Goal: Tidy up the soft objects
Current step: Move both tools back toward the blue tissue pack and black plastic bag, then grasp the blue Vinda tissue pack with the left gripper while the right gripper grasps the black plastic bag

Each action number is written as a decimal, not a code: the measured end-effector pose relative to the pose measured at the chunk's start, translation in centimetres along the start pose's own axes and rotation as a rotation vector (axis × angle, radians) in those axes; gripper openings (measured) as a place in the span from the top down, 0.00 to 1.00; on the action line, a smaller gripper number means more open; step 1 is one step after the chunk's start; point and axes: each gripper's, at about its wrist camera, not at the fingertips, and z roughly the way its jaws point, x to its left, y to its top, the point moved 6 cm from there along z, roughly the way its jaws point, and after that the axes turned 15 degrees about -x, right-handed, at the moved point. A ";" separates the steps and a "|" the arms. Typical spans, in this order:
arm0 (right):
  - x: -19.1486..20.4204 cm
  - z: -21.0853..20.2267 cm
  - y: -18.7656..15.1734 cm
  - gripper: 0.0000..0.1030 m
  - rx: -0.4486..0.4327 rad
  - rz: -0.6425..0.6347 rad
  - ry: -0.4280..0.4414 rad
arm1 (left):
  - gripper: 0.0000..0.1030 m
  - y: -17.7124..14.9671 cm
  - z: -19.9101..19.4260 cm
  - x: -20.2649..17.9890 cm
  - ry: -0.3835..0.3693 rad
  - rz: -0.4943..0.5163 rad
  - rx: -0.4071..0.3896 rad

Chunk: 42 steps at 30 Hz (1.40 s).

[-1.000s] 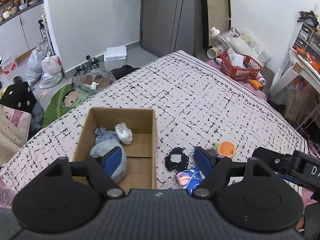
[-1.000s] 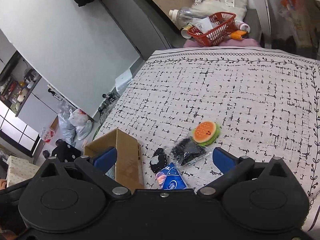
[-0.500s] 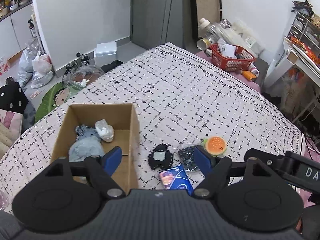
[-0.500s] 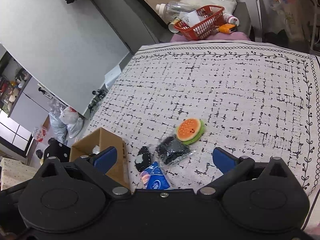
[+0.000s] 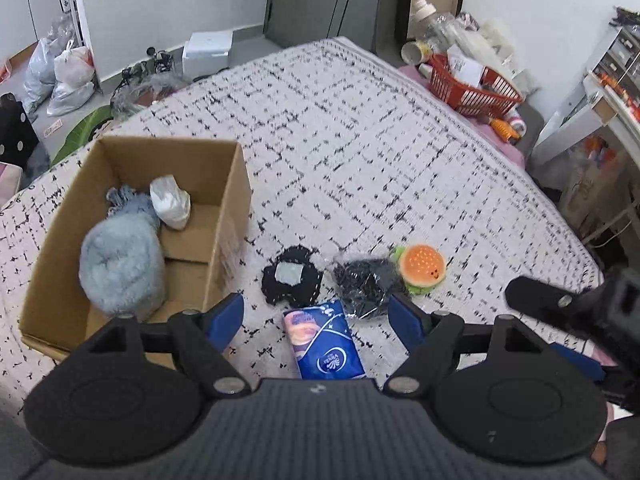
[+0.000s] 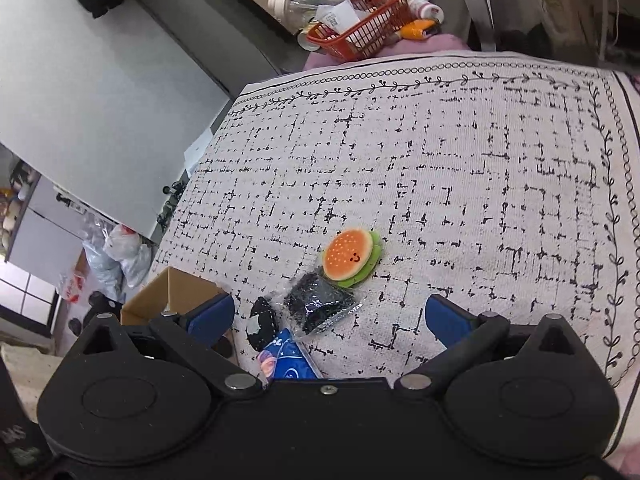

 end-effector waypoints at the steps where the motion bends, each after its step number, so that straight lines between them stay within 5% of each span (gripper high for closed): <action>1: -0.1 0.2 0.0 0.00 0.003 0.007 0.001 | 0.25 -0.2 0.2 0.0 0.000 -0.004 0.003; 12: -0.3 2.0 -0.6 0.03 0.047 0.042 0.015 | 0.28 -3.2 3.5 -0.4 0.014 -0.081 0.093; 18: -0.6 4.1 -1.6 0.23 0.120 0.111 0.046 | 0.28 -4.4 4.8 -0.7 0.051 -0.095 0.119; 26: -1.7 5.7 -1.9 0.33 0.142 0.191 0.045 | 0.28 -5.9 6.9 -0.3 0.123 -0.142 0.162; 28: -1.8 6.1 -2.2 0.35 0.153 0.198 0.042 | 0.38 -6.3 7.4 -0.2 0.121 -0.164 0.165; 29: -1.9 6.4 -2.4 0.36 0.158 0.200 0.042 | 0.51 -6.4 7.5 -0.1 0.120 -0.174 0.169; 42: -1.5 9.8 -3.6 0.38 0.212 0.234 0.032 | 0.52 -5.8 6.8 0.6 0.123 -0.271 0.144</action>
